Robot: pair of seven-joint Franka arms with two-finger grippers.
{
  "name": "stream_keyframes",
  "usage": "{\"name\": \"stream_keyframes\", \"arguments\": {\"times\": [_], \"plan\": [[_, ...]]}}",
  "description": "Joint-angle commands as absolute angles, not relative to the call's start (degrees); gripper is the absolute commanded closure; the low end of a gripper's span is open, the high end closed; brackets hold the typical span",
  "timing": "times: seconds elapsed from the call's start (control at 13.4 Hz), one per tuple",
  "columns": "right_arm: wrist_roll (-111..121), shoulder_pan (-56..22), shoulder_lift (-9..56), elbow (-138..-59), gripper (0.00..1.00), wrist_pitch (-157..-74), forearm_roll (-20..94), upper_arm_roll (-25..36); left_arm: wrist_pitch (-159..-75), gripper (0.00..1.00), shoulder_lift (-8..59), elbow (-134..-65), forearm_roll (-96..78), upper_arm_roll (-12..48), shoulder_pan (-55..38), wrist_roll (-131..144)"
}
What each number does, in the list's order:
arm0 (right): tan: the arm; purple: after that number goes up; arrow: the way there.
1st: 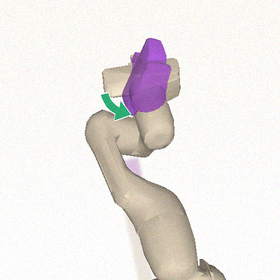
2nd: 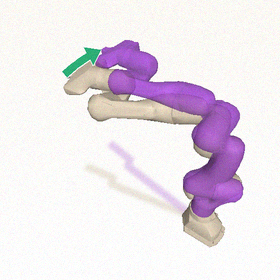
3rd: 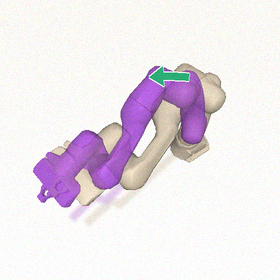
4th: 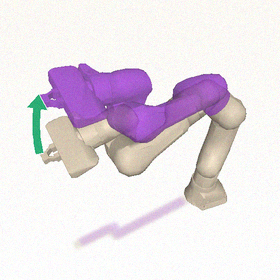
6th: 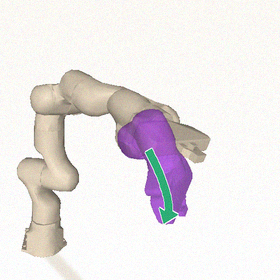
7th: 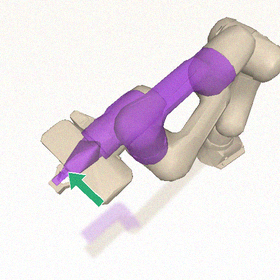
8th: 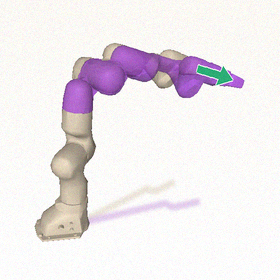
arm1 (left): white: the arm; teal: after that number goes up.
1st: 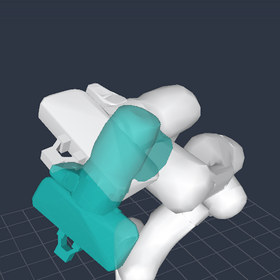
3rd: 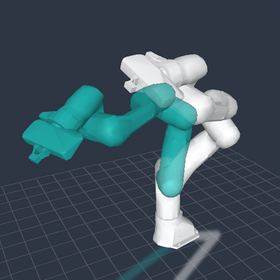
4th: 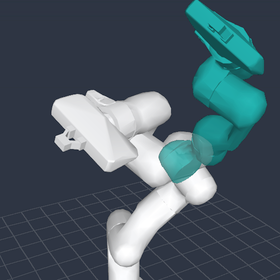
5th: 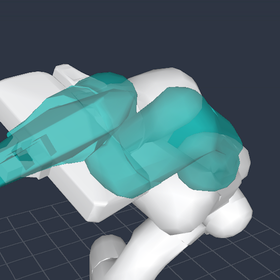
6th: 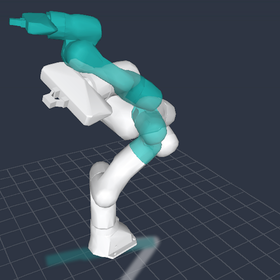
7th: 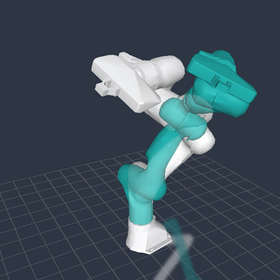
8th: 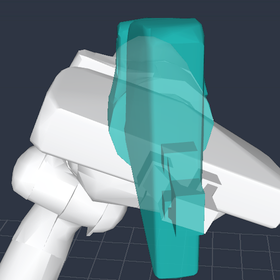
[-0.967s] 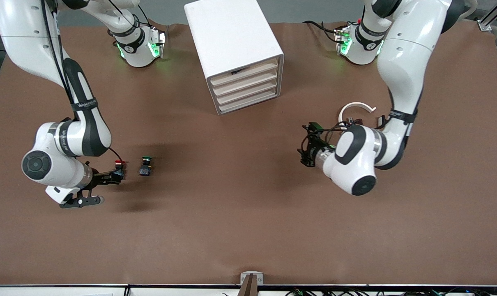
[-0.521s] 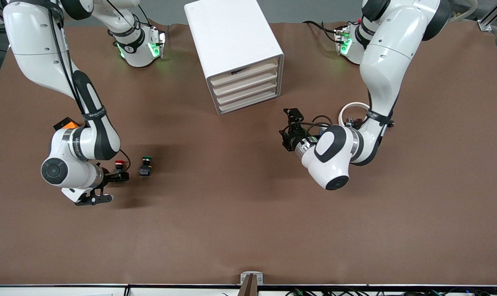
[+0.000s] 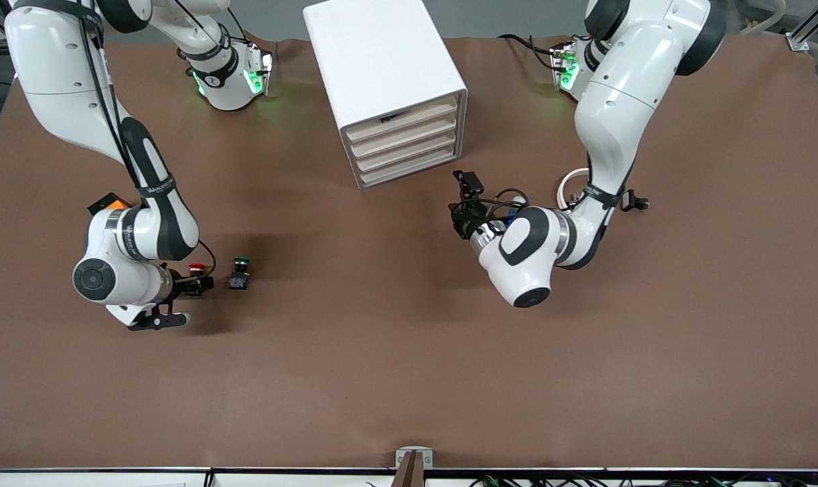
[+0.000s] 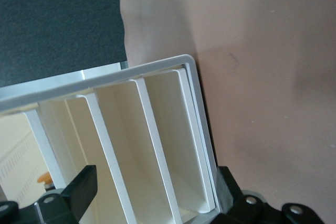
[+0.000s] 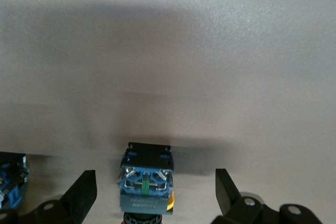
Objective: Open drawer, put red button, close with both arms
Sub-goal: 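Grasp the red button with the right gripper while the left gripper grips the drawer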
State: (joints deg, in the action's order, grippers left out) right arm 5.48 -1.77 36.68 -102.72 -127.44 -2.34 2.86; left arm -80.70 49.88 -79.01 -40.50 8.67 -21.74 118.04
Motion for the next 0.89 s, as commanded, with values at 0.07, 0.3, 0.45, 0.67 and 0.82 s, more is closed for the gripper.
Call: {"name": "stream_keyframes", "arguments": {"times": [0.07,0.3,0.45,0.67,0.82], "plan": [[5.98,-0.88,35.16,-104.41,0.03,-127.79,-1.32,2.11,-79.72,0.0,51.41,-77.78,-42.19,8.26,-25.39,122.08],[6.94,-0.88,35.33,-104.33,0.49,-127.79,-1.32,2.11,-79.63,0.0,51.85,-77.78,-42.28,8.26,-28.47,125.49],[7.12,-0.53,35.33,-104.33,0.62,-127.71,-1.32,2.02,-79.28,0.0,52.03,-77.78,-42.19,8.35,-29.35,127.09],[7.12,-0.53,35.33,-104.24,0.69,-127.62,-1.32,1.67,-78.93,0.0,51.94,-77.61,-42.19,8.44,-29.44,126.83],[7.12,-0.53,35.33,-104.24,0.69,-127.62,-1.32,1.58,-78.84,0.0,51.59,-77.43,-43.5,9.14,-28.92,126.74]]}}
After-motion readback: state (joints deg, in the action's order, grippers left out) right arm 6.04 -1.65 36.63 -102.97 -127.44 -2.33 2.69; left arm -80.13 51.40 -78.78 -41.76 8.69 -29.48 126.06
